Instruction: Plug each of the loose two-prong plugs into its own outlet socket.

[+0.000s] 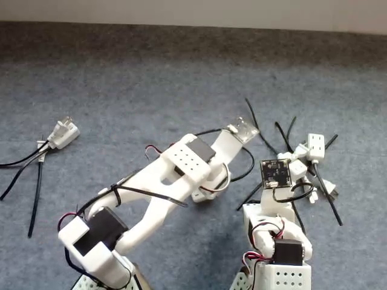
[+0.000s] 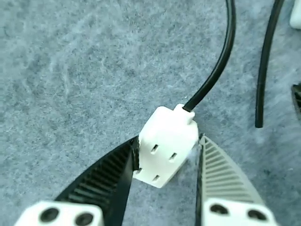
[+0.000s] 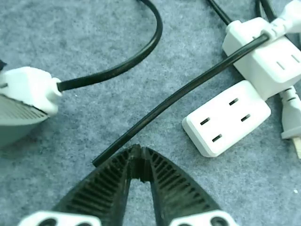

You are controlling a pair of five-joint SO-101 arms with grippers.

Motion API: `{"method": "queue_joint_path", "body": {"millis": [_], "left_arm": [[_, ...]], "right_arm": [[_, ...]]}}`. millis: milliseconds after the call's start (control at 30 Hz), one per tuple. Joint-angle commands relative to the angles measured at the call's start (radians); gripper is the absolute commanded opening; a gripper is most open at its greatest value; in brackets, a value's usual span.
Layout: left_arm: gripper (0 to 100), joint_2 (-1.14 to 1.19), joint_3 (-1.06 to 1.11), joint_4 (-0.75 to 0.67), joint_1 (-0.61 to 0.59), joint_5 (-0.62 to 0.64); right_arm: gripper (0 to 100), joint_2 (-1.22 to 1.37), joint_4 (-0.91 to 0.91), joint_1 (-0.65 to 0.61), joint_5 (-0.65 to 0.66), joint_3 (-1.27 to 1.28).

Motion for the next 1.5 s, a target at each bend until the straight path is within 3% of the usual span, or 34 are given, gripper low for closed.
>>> {"method": "queue_joint_path", "body": {"millis": [0, 200, 400, 600, 733, 1033, 1167, 1467], "left_arm": [[19, -0.004, 0.012, -0.015, -0.09, 0.003], [19, -0.008, 0.079, -0.074, -0.188, 0.003], [19, -0.008, 0.108, -0.112, -0.197, 0.0], [19, -0.01, 0.125, -0.106, -0.254, -0.101], [19, -0.01, 0.133, -0.081, -0.314, -0.16], [19, -0.01, 0.13, -0.014, -0.302, -0.198], [19, -0.01, 0.137, 0.048, -0.305, -0.293], [19, -0.012, 0.13, 0.057, -0.398, -0.298]], "right_arm": [[0.6, -0.013, 0.004, 0.008, -0.003, 0.143], [0.6, -0.013, 0.004, 0.007, -0.003, 0.143], [0.6, -0.013, 0.004, 0.002, -0.003, 0.143], [0.6, -0.013, 0.005, 0.002, -0.005, 0.142], [0.6, -0.013, 0.005, 0.002, -0.006, 0.142], [0.6, -0.013, 0.005, 0.004, -0.006, 0.142], [0.6, -0.013, 0.004, 0.004, -0.003, 0.142], [0.6, -0.01, -0.277, -0.019, -0.008, 0.059]]}}
